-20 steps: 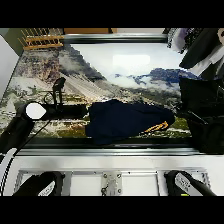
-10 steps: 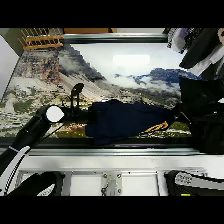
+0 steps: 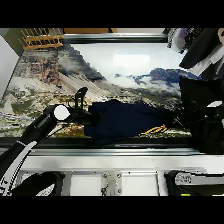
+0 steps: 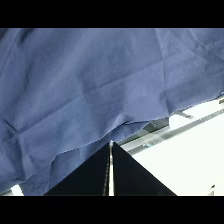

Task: Fold the clothes and pants, and hang the long-sleeved shirts on hangers.

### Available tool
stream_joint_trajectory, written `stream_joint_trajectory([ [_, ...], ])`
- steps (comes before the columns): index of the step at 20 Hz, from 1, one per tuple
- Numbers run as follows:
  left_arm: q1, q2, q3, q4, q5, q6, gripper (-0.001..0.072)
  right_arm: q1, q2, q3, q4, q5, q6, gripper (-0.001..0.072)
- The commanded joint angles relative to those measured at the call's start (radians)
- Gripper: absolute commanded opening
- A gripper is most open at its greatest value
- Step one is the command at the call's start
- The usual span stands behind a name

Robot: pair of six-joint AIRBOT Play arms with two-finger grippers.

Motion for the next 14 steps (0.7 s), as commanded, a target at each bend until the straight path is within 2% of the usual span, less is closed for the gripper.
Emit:
stream_joint_trajectory([
  [1,-0.001,-0.003,0.001,0.000,0.003,-0.004,0.0008,0.007,-0.033,-0.018,0.078,0.000,-0.029,0.0718],
  [10,-0.001,-0.003,0.001,0.000,0.002,-0.004,0.0007,0.156,-0.057,-0.022,0.087,-0.046,-0.029,0.0714],
  [11,-0.001,-0.003,0.001,0.000,0.001,-0.004,0.0008,0.169,-0.057,-0.022,0.087,-0.045,-0.030,0.0687],
  [12,-0.001,-0.003,0.001,0.000,0.002,-0.004,0.0008,0.178,-0.057,-0.022,0.087,-0.044,-0.035,0.0447],
  [13,0.000,-0.003,0.001,0.001,0.002,-0.004,0.0008,0.187,-0.057,-0.022,0.091,-0.045,-0.037,0.0099],
  [14,-0.001,-0.003,0.001,0.000,0.002,-0.004,0.0007,0.190,-0.057,-0.021,0.103,-0.045,-0.041,0.0029],
])
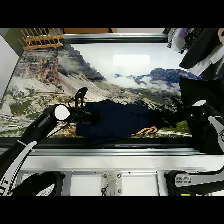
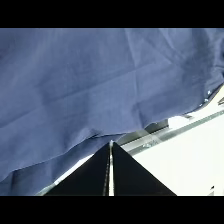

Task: Fold the clothes and pants, and hang the long-sleeved shirts on hangers.

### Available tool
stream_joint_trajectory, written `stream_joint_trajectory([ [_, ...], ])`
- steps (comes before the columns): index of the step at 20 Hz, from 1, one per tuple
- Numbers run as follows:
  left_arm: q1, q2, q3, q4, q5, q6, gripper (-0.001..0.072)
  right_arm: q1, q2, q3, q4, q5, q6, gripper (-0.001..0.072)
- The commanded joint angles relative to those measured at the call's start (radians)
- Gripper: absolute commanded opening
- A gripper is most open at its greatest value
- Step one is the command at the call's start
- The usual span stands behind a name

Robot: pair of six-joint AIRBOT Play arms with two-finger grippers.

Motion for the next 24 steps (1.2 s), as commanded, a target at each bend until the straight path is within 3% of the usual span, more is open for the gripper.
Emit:
stream_joint_trajectory([
  [1,-0.001,-0.001,0.001,0.001,0.000,0.002,0.0008,0.027,0.005,0.002,0.042,-0.005,-0.023,0.0028],
  [4,0.000,-0.001,0.001,0.001,0.000,0.002,0.0007,0.015,0.055,0.079,0.051,-0.007,-0.019,0.0028],
  [8,0.000,-0.001,0.001,0.001,0.000,0.002,0.0008,-0.069,0.105,0.336,0.048,-0.078,0.140,0.0027],
  [13,0.000,-0.001,0.001,0.001,0.000,0.002,0.0008,-0.272,0.108,0.587,0.049,-0.288,0.300,0.0027],
  [21,-0.001,-0.002,0.001,0.002,0.004,0.002,0.0007,-0.613,0.232,0.601,0.035,-0.448,0.407,0.0027],
  [24,-0.001,-0.002,0.001,0.002,0.012,0.002,0.0008,-0.686,0.286,0.552,-0.132,-0.414,0.542,0.0026],
])
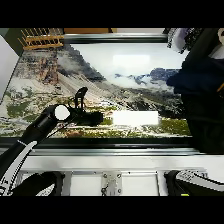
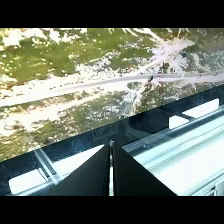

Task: Fold the clothes and pants, and hang the long-sleeved shirts on hangers.

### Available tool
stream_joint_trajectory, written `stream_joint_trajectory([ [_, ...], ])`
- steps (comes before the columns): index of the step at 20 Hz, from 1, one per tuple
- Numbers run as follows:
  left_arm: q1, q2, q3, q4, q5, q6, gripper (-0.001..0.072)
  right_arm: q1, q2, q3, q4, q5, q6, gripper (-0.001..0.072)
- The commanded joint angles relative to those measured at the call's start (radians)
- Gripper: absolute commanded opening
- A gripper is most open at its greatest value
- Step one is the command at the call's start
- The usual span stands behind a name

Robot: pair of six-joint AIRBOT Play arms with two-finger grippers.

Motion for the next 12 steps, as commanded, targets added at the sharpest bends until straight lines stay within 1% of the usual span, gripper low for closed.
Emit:
stream_joint_trajectory([
  [1,-0.001,-0.001,0.000,0.000,0.010,0.002,0.0008,-0.088,0.063,-0.053,-0.188,0.031,0.149,0.0026],
  [3,-0.001,-0.001,0.001,0.000,0.015,0.002,0.0008,-0.091,0.103,-0.116,-0.304,0.097,0.203,0.0026],
  [5,-0.001,-0.001,0.001,0.000,0.014,0.002,0.0008,-0.090,0.165,-0.203,-0.426,0.127,0.309,0.0026],
  [7,-0.001,-0.001,0.001,0.000,0.016,0.002,0.0007,-0.090,0.227,-0.298,-0.499,0.166,0.357,0.0026],
  [12,-0.001,-0.001,0.001,0.001,0.018,0.002,0.0008,-0.090,0.328,-0.503,-0.507,0.239,0.361,0.0027],
])
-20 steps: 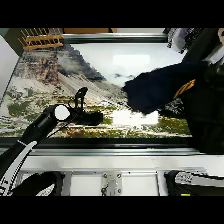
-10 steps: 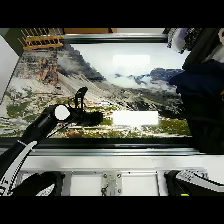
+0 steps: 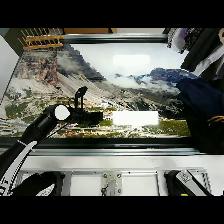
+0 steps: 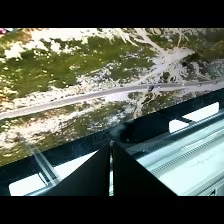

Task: Fold the clothes and pants, and hang the long-sleeved shirts on hangers.

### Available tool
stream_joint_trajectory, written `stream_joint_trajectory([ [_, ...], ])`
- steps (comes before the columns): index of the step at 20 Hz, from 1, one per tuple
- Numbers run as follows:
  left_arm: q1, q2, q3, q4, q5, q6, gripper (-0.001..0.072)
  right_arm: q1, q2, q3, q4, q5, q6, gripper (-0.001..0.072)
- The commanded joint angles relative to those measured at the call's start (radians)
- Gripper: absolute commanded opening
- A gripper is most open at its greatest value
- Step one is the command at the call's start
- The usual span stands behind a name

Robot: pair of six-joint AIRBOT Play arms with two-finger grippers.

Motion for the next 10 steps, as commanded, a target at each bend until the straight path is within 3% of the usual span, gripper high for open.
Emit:
stream_joint_trajectory([
  [1,-0.001,-0.001,0.000,0.000,0.001,-0.001,0.0008,-0.002,0.062,-0.122,-0.040,0.067,0.028,0.0027],
  [10,-0.001,-0.001,0.000,0.001,0.000,0.000,0.0008,-0.002,0.085,-0.141,-0.161,0.230,0.151,0.0029],
])
